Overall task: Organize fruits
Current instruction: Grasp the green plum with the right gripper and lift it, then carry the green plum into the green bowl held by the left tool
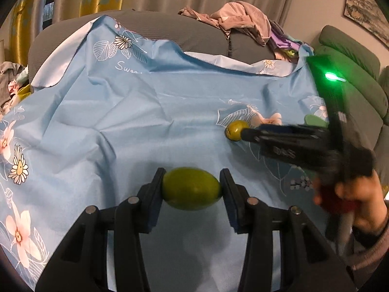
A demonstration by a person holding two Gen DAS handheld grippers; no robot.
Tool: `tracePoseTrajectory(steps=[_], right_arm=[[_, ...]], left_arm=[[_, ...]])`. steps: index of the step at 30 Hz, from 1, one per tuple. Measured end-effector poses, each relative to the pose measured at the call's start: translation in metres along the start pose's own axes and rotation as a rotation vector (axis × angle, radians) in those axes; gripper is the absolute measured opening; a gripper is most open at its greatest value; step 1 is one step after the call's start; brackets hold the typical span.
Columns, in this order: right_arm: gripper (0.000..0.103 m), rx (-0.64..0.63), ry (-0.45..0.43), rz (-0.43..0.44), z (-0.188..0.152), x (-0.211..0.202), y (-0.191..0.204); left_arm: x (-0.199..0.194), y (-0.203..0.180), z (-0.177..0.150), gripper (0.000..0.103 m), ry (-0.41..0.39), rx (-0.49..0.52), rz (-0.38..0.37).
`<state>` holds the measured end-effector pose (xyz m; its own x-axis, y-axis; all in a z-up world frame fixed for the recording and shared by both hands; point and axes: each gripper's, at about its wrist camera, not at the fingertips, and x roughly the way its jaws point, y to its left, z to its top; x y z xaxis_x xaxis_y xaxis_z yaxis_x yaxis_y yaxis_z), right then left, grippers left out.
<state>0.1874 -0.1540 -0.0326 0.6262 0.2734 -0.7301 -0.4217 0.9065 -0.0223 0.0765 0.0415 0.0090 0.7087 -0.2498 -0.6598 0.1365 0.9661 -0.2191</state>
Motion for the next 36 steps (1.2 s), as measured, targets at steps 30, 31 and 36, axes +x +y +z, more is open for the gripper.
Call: tracePoseTrajectory(steps=[30, 31, 36], right_arm=[[0.047, -0.043, -0.038, 0.042, 0.000, -0.007, 0.005], [0.047, -0.047, -0.051, 0.038, -0.002, -0.015, 0.006], [0.047, -0.050, -0.109, 0.063, -0.021, -0.051, 0.007]], left_arm=[[0.002, 0.015, -0.003, 0.045, 0.020, -0.051, -0.043], [0.000, 0.014, -0.003, 0.045, 0.018, -0.048, -0.038], [-0.006, 0.005, -0.007, 0.045, 0.022, -0.031, -0.033]])
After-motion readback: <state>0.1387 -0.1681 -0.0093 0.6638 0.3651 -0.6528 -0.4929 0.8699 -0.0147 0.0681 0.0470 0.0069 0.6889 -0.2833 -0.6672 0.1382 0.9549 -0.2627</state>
